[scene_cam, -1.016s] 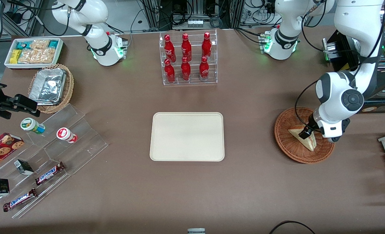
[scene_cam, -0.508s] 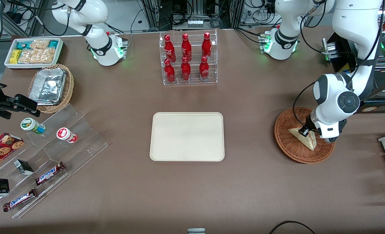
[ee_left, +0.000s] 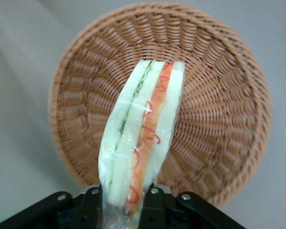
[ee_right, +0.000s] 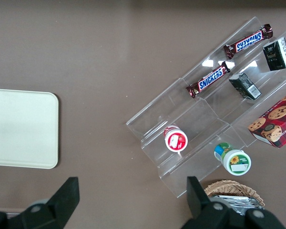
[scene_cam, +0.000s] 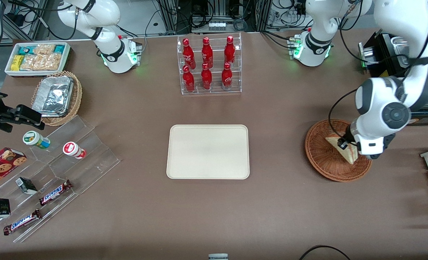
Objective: Place sandwich from basket to tray
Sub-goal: 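Close the left gripper on the wrapped sandwich, then lift the sandwich out of the basket and carry it toward the tray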
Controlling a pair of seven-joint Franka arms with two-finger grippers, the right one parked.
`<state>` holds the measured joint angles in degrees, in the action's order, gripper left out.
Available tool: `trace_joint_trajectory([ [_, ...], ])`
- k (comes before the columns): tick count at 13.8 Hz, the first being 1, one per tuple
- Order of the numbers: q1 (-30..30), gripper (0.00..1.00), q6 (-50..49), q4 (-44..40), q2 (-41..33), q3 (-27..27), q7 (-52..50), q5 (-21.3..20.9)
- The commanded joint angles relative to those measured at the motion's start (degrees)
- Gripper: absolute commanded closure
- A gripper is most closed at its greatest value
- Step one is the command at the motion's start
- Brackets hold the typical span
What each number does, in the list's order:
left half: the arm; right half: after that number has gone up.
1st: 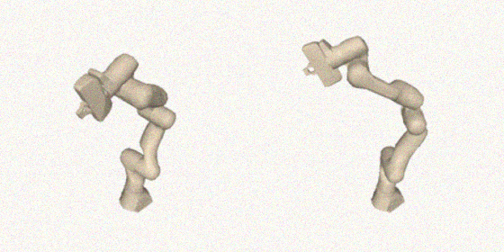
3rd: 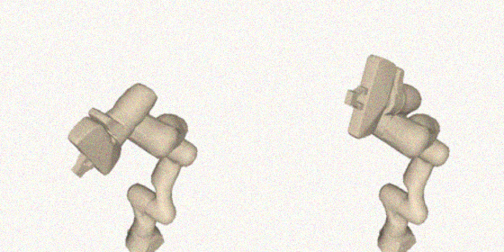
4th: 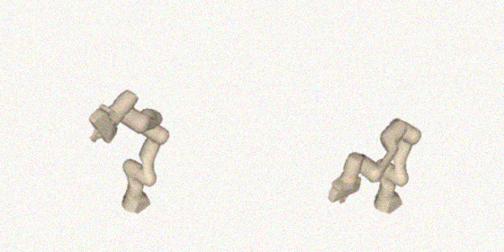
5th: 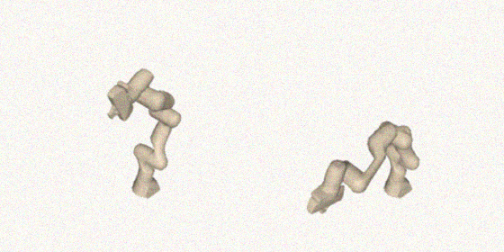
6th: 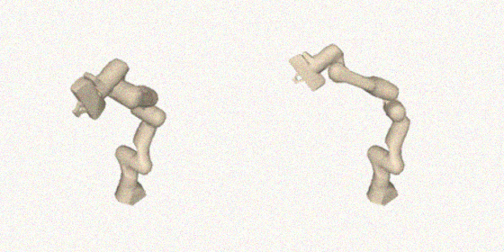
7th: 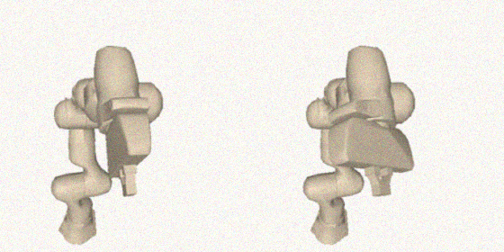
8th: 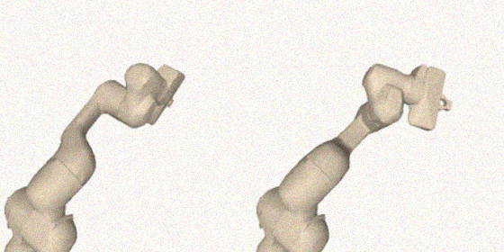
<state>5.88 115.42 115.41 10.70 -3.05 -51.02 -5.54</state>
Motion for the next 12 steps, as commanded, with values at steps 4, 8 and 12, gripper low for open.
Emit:
trace_joint_trajectory([
  [4, 0.54, 0.81, -22.23, -17.65, -2.88, 9.0, 1.81, -0.53],
  [8, 0.62, 0.8, -23.05, -21.89, -2.26, 19.63, 0.84, -0.17],
  [12, 0.71, 0.8, -20.07, -22.07, -1.04, 29.04, 0.31, -0.17],
])
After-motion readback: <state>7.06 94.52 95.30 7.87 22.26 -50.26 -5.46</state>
